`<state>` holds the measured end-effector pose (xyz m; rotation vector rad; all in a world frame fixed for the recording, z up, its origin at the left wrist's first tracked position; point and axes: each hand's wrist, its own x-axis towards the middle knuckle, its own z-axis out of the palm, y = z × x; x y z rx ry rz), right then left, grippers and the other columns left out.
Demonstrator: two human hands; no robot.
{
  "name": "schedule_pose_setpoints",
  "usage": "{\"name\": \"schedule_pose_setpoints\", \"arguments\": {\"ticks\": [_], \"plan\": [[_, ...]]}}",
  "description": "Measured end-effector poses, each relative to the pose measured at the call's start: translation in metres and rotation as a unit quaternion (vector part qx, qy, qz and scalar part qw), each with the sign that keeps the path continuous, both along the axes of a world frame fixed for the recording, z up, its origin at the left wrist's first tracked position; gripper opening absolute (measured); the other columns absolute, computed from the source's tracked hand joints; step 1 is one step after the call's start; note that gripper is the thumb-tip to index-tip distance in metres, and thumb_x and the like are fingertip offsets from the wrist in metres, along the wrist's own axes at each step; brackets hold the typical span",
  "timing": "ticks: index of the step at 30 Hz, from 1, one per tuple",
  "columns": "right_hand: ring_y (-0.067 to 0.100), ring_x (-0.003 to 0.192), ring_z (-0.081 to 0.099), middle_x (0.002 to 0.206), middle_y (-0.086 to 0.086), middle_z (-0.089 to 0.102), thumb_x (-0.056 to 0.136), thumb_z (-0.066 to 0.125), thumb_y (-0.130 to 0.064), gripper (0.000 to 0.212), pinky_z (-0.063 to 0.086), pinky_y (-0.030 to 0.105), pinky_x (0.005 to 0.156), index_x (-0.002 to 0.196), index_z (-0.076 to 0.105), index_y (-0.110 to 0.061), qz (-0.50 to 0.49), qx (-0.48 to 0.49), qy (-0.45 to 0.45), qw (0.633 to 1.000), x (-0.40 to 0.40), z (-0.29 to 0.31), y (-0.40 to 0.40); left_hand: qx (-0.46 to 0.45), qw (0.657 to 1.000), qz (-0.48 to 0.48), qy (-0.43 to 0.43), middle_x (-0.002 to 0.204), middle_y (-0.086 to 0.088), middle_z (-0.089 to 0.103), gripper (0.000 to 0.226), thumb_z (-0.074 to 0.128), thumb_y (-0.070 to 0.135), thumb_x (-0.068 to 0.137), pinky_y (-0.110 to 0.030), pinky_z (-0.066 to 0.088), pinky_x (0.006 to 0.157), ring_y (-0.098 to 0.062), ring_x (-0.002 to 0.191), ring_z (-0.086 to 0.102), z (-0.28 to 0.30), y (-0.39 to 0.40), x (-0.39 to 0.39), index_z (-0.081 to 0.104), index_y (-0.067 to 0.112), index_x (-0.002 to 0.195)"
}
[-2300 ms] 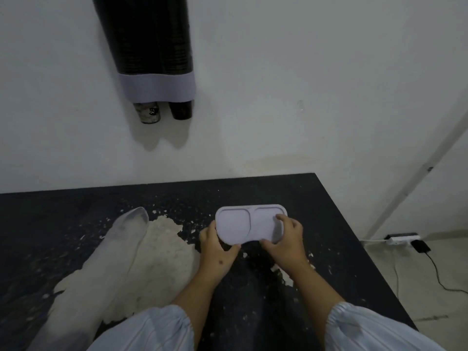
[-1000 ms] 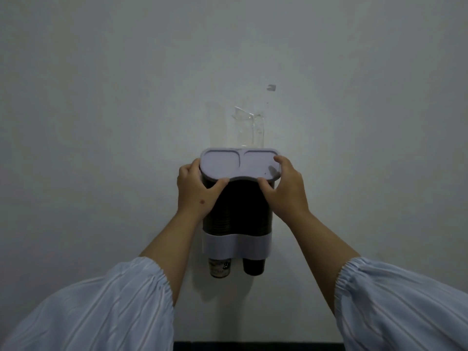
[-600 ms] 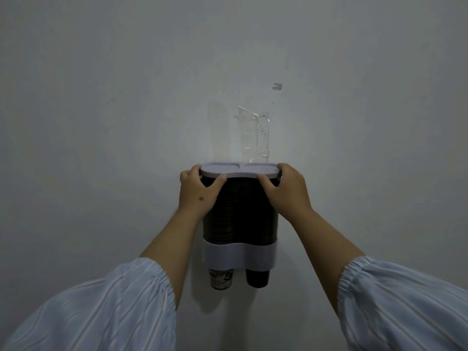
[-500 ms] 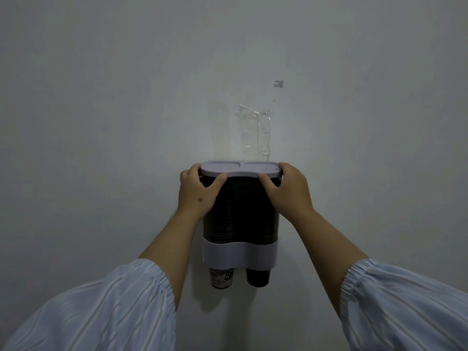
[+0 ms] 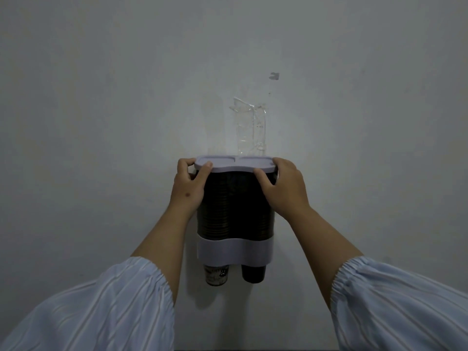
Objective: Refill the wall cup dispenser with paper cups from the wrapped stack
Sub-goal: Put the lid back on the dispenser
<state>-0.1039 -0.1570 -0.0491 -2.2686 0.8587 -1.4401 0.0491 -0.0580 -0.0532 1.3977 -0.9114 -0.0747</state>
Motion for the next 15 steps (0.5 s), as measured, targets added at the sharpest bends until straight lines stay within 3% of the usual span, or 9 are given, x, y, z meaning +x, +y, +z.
{"name": "schedule_pose_setpoints", "arguments": {"ticks": [6, 10, 12, 15], "plan": [[0.03, 0.13, 0.04, 0.144, 0.003, 0.042, 0.093, 0.05, -0.037, 0.059, 0.036, 0.042, 0.105, 0.144, 0.028, -0.017, 0.036, 0.035, 0.016, 0.999, -0.003, -0.008, -0.001, 0.0, 1.0, -0.012, 0.011, 0.118, -0.011, 0.056, 0.044, 0.049, 0.044, 0.092, -0.024, 0.043, 0.077, -0.022, 0.103, 0.057, -0.002, 0.002, -0.002, 0.04, 0.022, 0.128], [0.03, 0.133, 0.039, 0.148, 0.005, 0.039, 0.094, 0.049, -0.03, 0.074, 0.03, 0.048, 0.112, 0.15, 0.001, -0.028, 0.075, 0.085, 0.015, 0.993, -0.004, -0.018, 0.007, -0.007, 1.0, 0.024, -0.001, 0.125, -0.013, 0.056, 0.052, 0.048, 0.053, 0.089, -0.037, 0.048, 0.094, -0.027, 0.112, 0.057, -0.01, 0.0, -0.004, 0.039, 0.029, 0.134], [0.028, 0.131, 0.042, 0.146, 0.005, 0.042, 0.093, 0.051, -0.025, 0.08, 0.032, 0.047, 0.111, 0.15, -0.005, -0.03, 0.078, 0.085, 0.007, 0.993, -0.004, -0.025, 0.013, 0.011, 0.999, 0.037, -0.016, 0.126, -0.015, 0.053, 0.063, 0.045, 0.062, 0.081, -0.046, 0.045, 0.1, -0.03, 0.114, 0.055, -0.018, 0.002, -0.004, 0.036, 0.036, 0.136], [0.027, 0.128, 0.046, 0.142, 0.004, 0.046, 0.089, 0.054, -0.021, 0.087, 0.037, 0.047, 0.108, 0.148, -0.008, -0.035, 0.084, 0.093, -0.005, 0.992, -0.005, -0.037, 0.019, 0.046, 0.998, 0.048, 0.003, 0.134, -0.018, 0.046, 0.074, 0.041, 0.064, 0.074, -0.049, 0.041, 0.105, -0.033, 0.121, 0.05, -0.034, 0.008, 0.0, 0.032, 0.035, 0.141]]}}
